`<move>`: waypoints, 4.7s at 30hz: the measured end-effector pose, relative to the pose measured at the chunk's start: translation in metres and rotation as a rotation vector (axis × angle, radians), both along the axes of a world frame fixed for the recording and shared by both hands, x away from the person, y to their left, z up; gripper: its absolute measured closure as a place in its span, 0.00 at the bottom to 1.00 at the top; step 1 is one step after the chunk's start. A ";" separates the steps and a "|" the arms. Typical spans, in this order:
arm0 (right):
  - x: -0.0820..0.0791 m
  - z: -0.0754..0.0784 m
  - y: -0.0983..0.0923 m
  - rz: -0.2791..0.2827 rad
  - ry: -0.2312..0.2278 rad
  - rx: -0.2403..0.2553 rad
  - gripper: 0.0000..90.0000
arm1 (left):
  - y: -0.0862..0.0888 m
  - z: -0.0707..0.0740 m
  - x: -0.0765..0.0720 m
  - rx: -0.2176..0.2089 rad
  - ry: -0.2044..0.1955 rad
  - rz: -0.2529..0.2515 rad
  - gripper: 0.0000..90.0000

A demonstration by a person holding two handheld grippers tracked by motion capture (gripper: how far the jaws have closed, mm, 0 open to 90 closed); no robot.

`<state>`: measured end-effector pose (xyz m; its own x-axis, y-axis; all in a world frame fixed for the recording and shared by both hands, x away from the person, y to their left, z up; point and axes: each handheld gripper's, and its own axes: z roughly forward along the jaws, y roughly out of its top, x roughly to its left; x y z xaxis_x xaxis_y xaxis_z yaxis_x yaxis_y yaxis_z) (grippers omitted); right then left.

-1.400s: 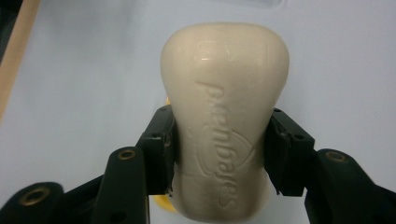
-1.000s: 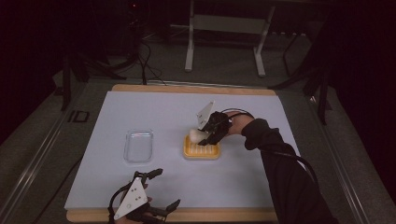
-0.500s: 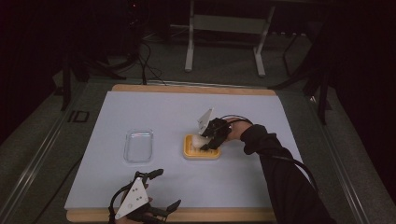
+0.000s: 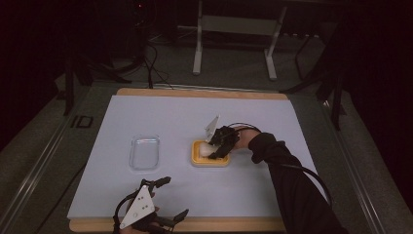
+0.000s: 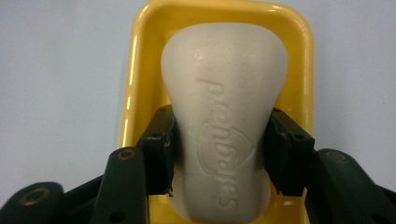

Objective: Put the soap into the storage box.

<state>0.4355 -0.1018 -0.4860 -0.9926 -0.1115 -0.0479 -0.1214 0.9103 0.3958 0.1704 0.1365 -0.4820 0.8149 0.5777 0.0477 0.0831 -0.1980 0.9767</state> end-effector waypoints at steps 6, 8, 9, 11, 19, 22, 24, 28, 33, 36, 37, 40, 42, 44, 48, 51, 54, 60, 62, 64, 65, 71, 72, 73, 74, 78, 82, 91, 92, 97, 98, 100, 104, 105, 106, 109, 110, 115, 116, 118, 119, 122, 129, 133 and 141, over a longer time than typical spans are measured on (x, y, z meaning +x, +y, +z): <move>0.002 -0.003 0.002 -0.018 0.028 0.002 0.55 | 0.000 0.000 0.000 0.003 0.001 -0.003 0.01; 0.002 -0.005 0.003 -0.020 0.036 -0.005 0.55 | 0.000 0.000 0.000 0.005 0.002 -0.004 0.01; 0.002 -0.006 0.003 -0.021 0.040 -0.010 0.55 | 0.000 0.000 0.000 0.004 0.002 -0.004 0.01; 0.002 -0.008 0.004 -0.016 0.035 -0.020 0.54 | 0.000 0.000 0.000 0.004 0.003 -0.004 0.01; 0.002 -0.002 0.004 -0.027 0.041 -0.028 0.52 | 0.000 0.000 0.000 0.001 0.007 -0.004 0.01; 0.001 0.002 0.004 -0.025 0.030 -0.015 0.52 | 0.000 0.000 0.000 0.003 0.009 -0.006 0.01; 0.001 0.005 0.003 -0.032 0.035 -0.006 0.52 | 0.000 0.000 0.001 0.004 0.010 -0.005 0.01; 0.000 0.014 -0.001 -0.038 0.039 -0.004 0.49 | -0.001 -0.001 0.001 0.004 0.013 -0.006 0.01; -0.001 0.023 -0.006 -0.051 0.021 0.013 0.47 | -0.001 -0.001 0.002 0.006 0.014 -0.007 0.01; -0.002 0.028 -0.007 -0.063 0.009 0.028 0.44 | -0.001 -0.001 0.002 0.004 0.013 -0.006 0.01; -0.003 0.029 -0.008 -0.071 0.006 0.029 0.43 | -0.001 -0.001 0.002 0.001 0.014 -0.005 0.01; -0.004 0.033 -0.008 -0.099 0.007 0.040 0.38 | -0.001 -0.001 0.001 0.004 0.015 -0.006 0.01; -0.006 0.036 -0.009 -0.126 0.005 0.057 0.37 | -0.001 -0.001 0.001 0.006 0.016 -0.009 0.01; -0.008 0.039 -0.010 -0.161 -0.014 0.071 0.32 | -0.002 -0.001 0.001 0.005 0.016 -0.010 0.01; -0.013 0.047 -0.011 -0.227 -0.052 0.100 0.22 | -0.001 -0.001 0.001 0.005 0.015 -0.008 0.01; -0.013 0.052 -0.013 -0.281 -0.043 0.102 0.14 | -0.002 -0.001 0.001 0.005 0.016 -0.007 0.01; -0.015 0.055 -0.017 -0.326 -0.060 0.122 0.12 | -0.002 -0.001 0.002 0.004 0.018 -0.007 0.01; -0.021 0.062 -0.029 -0.407 -0.058 0.193 0.12 | -0.002 -0.001 0.002 -0.002 0.019 -0.006 0.01; -0.024 0.064 -0.034 -0.432 -0.064 0.213 0.12 | -0.002 -0.001 0.002 -0.006 0.020 -0.005 0.01; -0.025 0.065 -0.039 -0.469 -0.060 0.226 0.12 | -0.002 -0.001 0.002 -0.003 0.022 -0.005 0.01; -0.025 0.066 -0.041 -0.482 -0.063 0.221 0.12 | -0.002 -0.001 0.002 -0.005 0.023 -0.005 0.01; -0.031 0.064 -0.056 -0.533 -0.066 0.223 0.12 | -0.003 -0.001 0.002 -0.006 0.028 -0.004 0.01; -0.031 0.064 -0.056 -0.533 -0.066 0.223 0.12 | -0.003 -0.001 0.002 -0.006 0.030 -0.004 0.01; -0.034 0.063 -0.063 -0.550 -0.077 0.234 0.12 | -0.003 -0.001 0.002 -0.006 0.030 -0.004 0.01; -0.035 0.063 -0.065 -0.561 -0.084 0.236 0.12 | -0.003 0.000 0.002 -0.008 0.029 -0.006 0.01; -0.039 0.060 -0.080 -0.593 -0.075 0.269 0.12 | -0.003 0.000 0.002 -0.005 0.028 -0.006 0.01; -0.046 0.060 -0.092 -0.624 -0.070 0.299 0.12 | -0.004 0.000 0.002 -0.013 0.031 -0.002 0.01; -0.070 0.059 -0.119 -0.683 -0.084 0.406 0.12 | -0.005 0.000 0.002 -0.012 0.031 -0.002 0.01; -0.071 0.058 -0.121 -0.684 -0.080 0.406 0.12 | -0.005 0.000 0.002 -0.012 0.031 -0.002 0.01; -0.085 0.050 -0.132 -0.741 -0.100 0.419 0.12 | -0.005 0.000 0.002 -0.010 0.031 -0.002 0.01; -0.087 0.048 -0.134 -0.747 -0.098 0.422 0.12 | -0.005 0.000 0.002 -0.009 0.032 -0.003 0.01; -0.089 0.045 -0.136 -0.750 -0.095 0.429 0.12 | -0.005 0.000 0.002 -0.009 0.032 -0.003 0.01; -0.098 0.036 -0.146 -0.773 -0.082 0.467 0.12 | -0.005 0.000 0.002 -0.004 0.032 -0.004 0.01; -0.100 0.034 -0.148 -0.780 -0.081 0.473 0.12 | -0.005 0.000 0.002 -0.004 0.032 -0.003 0.01; -0.103 0.033 -0.149 -0.786 -0.085 0.480 0.12 | -0.005 0.000 0.002 -0.005 0.033 -0.004 0.01; -0.110 0.032 -0.155 -0.800 -0.099 0.494 0.12 | -0.005 0.000 0.001 -0.008 0.033 -0.004 0.01; -0.113 0.032 -0.157 -0.806 -0.102 0.501 0.12 | -0.005 0.000 0.001 -0.007 0.034 -0.004 0.01; -0.123 0.030 -0.163 -0.832 -0.156 0.501 0.12 | -0.005 0.000 0.001 -0.005 0.036 -0.003 0.01; -0.125 0.029 -0.164 -0.835 -0.157 0.495 0.12 | -0.006 0.001 0.001 -0.008 0.035 -0.006 0.01; -0.127 0.028 -0.165 -0.833 -0.157 0.486 0.12 | -0.006 0.001 0.000 -0.009 0.035 -0.008 0.01; -0.128 0.027 -0.166 -0.834 -0.148 0.487 0.12 | -0.006 0.001 0.000 -0.008 0.034 -0.009 0.01; -0.131 0.025 -0.170 -0.845 -0.146 0.492 0.12 | -0.006 0.001 0.000 -0.008 0.034 -0.008 0.01; -0.143 0.020 -0.183 -0.853 -0.139 0.489 0.12 | -0.006 0.001 0.000 -0.006 0.036 -0.010 0.01; -0.148 0.021 -0.188 -0.862 -0.137 0.504 0.12 | -0.006 0.001 0.000 -0.005 0.035 -0.011 0.01; -0.155 0.016 -0.191 -0.873 -0.138 0.505 0.12 | -0.006 0.001 -0.001 -0.002 0.036 -0.010 0.01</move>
<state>0.2807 -0.2930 -0.4703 -0.6998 0.7143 -0.0095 0.4317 0.4335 0.7910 0.1696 0.1308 -0.4807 0.8220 0.5692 0.0169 0.1161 -0.1966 0.9736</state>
